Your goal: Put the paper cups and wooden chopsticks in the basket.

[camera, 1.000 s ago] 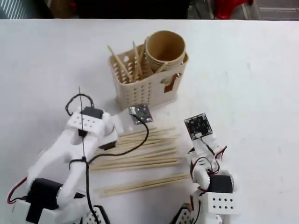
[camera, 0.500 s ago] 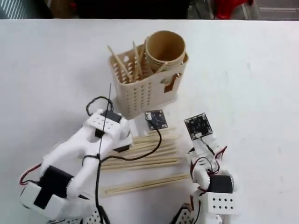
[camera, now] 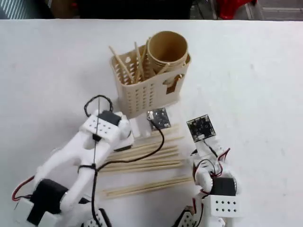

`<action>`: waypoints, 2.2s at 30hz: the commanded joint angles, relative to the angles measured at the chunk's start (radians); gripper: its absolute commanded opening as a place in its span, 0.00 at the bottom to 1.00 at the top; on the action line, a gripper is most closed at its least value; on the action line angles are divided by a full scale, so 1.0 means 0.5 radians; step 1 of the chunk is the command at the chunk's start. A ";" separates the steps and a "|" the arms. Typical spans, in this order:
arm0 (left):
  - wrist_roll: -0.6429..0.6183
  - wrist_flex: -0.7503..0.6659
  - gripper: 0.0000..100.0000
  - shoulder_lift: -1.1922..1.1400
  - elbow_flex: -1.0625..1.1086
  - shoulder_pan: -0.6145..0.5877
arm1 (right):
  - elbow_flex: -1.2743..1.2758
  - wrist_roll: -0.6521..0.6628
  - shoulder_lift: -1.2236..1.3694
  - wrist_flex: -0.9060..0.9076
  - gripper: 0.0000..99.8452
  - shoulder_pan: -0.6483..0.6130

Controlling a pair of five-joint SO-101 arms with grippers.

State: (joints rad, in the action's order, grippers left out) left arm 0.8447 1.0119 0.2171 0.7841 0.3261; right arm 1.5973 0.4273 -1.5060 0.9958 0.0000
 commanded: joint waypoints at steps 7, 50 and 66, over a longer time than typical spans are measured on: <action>-0.018 0.390 0.02 0.354 -0.316 0.017 | -0.012 0.018 -0.014 -0.005 0.02 -0.023; -1.261 -1.175 0.02 0.720 -1.114 0.051 | 0.012 0.021 -0.014 -0.035 0.02 -0.127; -1.654 -1.676 0.02 0.345 -0.813 -0.247 | 0.015 0.021 -0.014 -0.041 0.02 -0.127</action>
State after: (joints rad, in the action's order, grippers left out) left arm 0.0959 0.1987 0.4043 0.3836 0.2493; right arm 1.6111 0.4304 -1.5060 0.9958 -0.0568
